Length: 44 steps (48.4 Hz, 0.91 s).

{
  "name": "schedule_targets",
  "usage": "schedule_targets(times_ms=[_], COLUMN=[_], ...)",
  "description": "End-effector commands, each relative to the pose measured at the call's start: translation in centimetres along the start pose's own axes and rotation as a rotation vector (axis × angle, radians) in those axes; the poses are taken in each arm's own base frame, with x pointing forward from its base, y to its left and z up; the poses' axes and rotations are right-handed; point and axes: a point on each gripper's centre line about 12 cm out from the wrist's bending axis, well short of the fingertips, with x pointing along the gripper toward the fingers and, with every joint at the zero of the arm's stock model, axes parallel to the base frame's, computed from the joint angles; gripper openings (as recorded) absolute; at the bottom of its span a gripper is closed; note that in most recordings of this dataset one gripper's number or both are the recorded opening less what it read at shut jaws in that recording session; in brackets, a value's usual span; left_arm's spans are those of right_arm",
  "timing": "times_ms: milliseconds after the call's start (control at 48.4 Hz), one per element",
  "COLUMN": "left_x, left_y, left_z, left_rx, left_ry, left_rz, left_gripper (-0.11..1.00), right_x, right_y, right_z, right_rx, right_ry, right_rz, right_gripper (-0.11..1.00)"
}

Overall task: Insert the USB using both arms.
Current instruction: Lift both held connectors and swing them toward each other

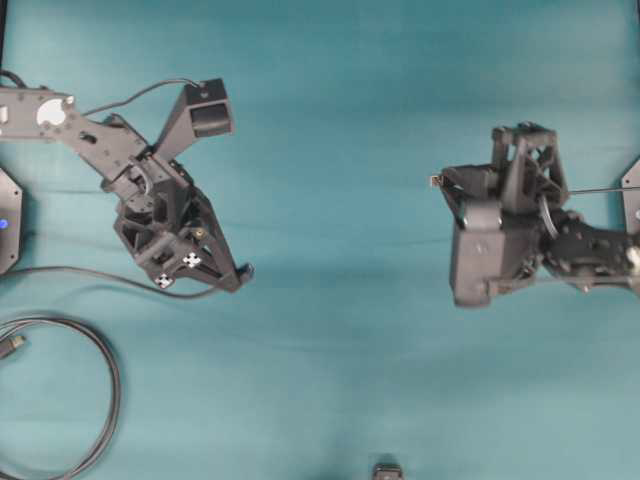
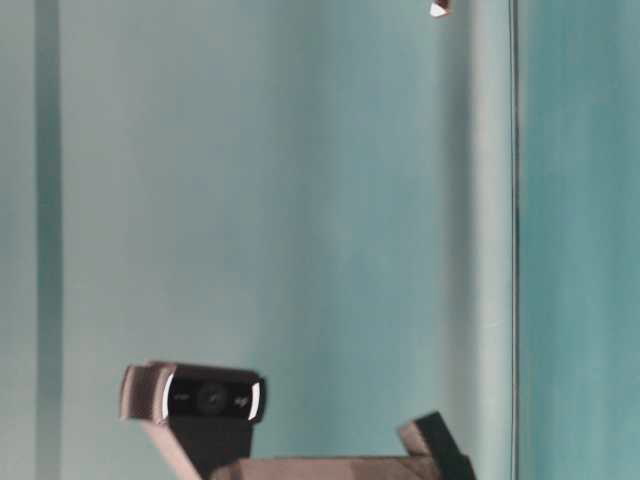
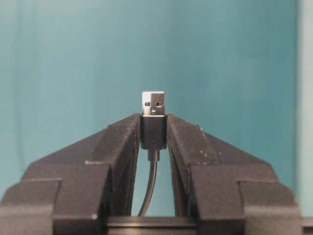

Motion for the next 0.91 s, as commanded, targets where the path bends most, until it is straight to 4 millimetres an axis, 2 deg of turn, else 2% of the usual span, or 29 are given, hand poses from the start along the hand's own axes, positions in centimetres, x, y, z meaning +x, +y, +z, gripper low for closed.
schedule_targets(times_ms=[0, 248, 331, 538, 662, 745, 889], left_x=[0.0, 0.5, 0.6, 0.8, 1.5, 1.8, 2.2], left_y=[-0.7, -1.7, -1.5, -1.3, 0.1, 0.8, 0.9], left_z=[0.5, 1.8, 2.3, 3.4, 4.3, 5.0, 6.3], left_rx=[-0.026, -0.077, -0.082, -0.080, -0.115, -0.121, -0.104], left_ry=[0.006, 0.049, 0.059, 0.111, 0.141, 0.136, 0.139], left_rz=[-0.111, -0.421, -0.474, -0.543, -0.567, -0.569, -0.589], left_gripper=[0.23, 0.24, 0.23, 0.23, 0.23, 0.24, 0.23], right_x=[-1.2, -3.1, -3.7, -4.9, -5.3, -5.2, -4.5], right_y=[-0.5, 0.0, 0.4, 1.7, 2.7, 3.4, 4.7], right_z=[0.7, 1.6, 2.0, 3.9, 5.1, 5.6, 6.3], right_rx=[-0.014, -0.181, -0.262, -0.426, -0.486, -0.510, -0.549], right_ry=[-0.028, -0.075, -0.087, -0.080, -0.052, -0.037, -0.017], right_rz=[-0.038, -0.124, -0.148, -0.210, -0.263, -0.295, -0.333], right_gripper=[0.20, 0.20, 0.20, 0.20, 0.20, 0.20, 0.20])
